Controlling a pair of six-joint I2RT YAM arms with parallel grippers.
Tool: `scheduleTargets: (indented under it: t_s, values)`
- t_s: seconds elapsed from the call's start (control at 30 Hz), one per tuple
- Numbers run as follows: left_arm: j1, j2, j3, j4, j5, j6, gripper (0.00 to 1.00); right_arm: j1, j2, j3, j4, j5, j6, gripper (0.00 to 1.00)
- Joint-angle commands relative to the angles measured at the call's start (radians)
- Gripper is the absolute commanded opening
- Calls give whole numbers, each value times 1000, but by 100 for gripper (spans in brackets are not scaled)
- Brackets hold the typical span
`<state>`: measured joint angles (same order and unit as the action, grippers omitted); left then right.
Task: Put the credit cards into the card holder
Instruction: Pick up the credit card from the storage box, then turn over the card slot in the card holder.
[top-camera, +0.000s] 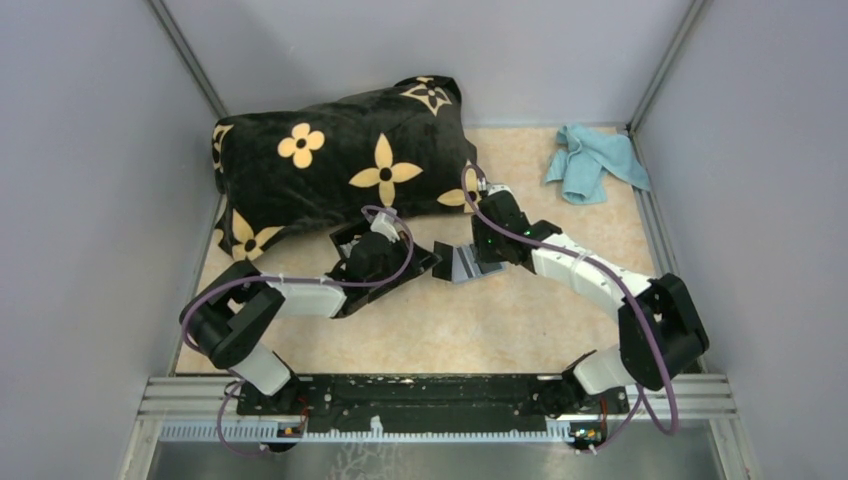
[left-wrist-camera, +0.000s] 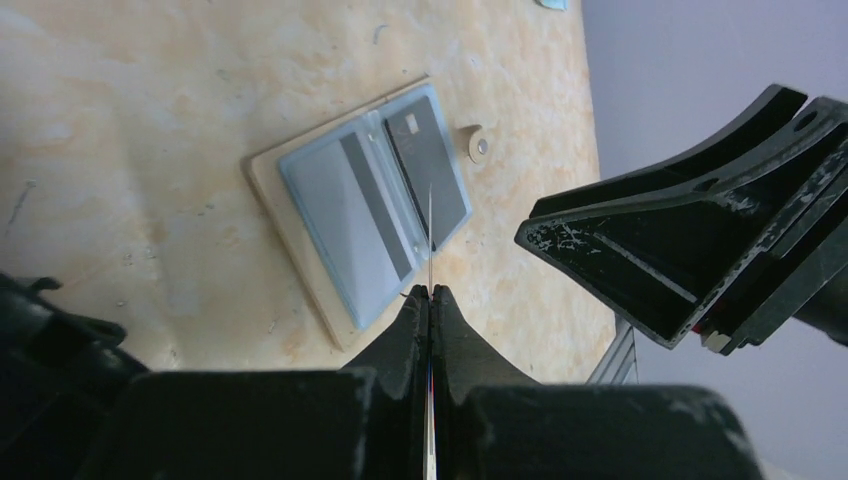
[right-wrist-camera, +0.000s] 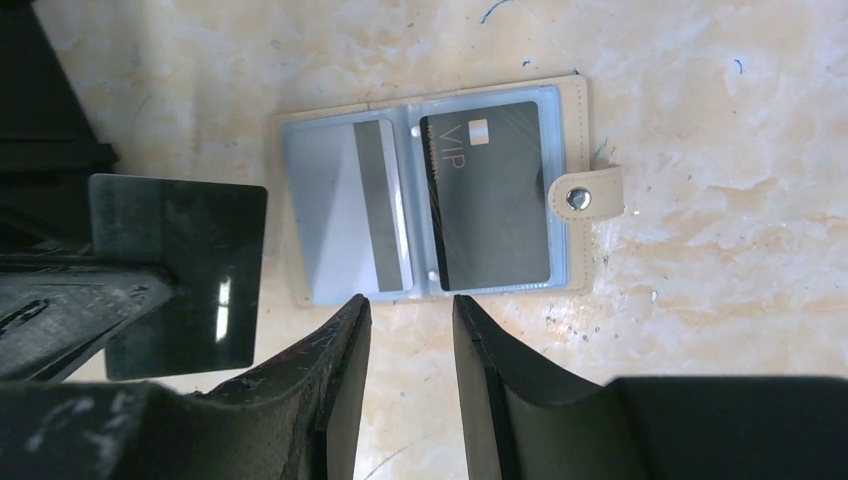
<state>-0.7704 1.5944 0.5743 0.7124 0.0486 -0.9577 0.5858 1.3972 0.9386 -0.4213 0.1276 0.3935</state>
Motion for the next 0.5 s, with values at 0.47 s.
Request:
scheduleTargets:
  t_s: [0.47]
  values:
    - [-46,54,29,-70,-223,-60,0,-25,153,78,75,35,-22,36]
